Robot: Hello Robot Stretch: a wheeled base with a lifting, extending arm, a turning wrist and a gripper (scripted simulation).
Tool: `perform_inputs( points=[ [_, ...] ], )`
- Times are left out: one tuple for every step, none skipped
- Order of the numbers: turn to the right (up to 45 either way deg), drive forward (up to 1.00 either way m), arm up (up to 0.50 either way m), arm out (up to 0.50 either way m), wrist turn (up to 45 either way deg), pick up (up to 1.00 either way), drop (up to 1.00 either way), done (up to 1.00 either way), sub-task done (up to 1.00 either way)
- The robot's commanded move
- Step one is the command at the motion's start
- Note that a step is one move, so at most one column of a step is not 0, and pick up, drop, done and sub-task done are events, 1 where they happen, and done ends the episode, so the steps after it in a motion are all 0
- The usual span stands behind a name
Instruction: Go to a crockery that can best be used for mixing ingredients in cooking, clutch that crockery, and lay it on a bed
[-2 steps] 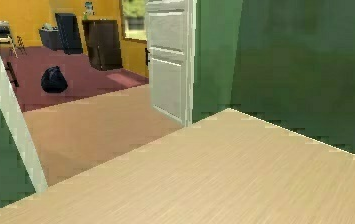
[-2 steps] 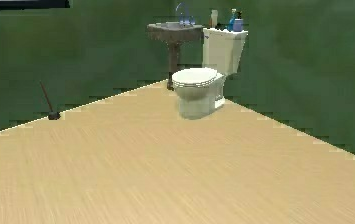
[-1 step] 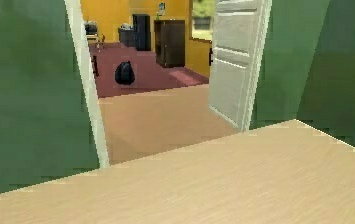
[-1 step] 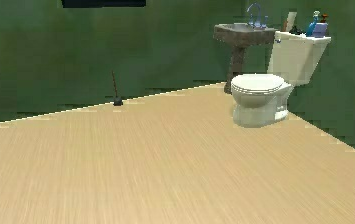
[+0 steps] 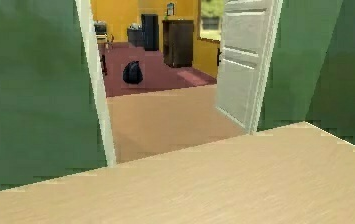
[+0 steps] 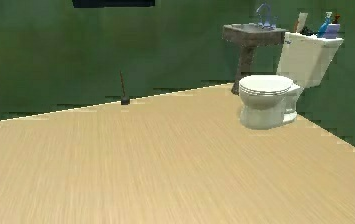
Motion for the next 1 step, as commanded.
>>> perform_inputs(
  points=[
    [0.0,1.0,0.0,0.0,0.0,0.0,0.0,0.0,0.0]
  ],
)
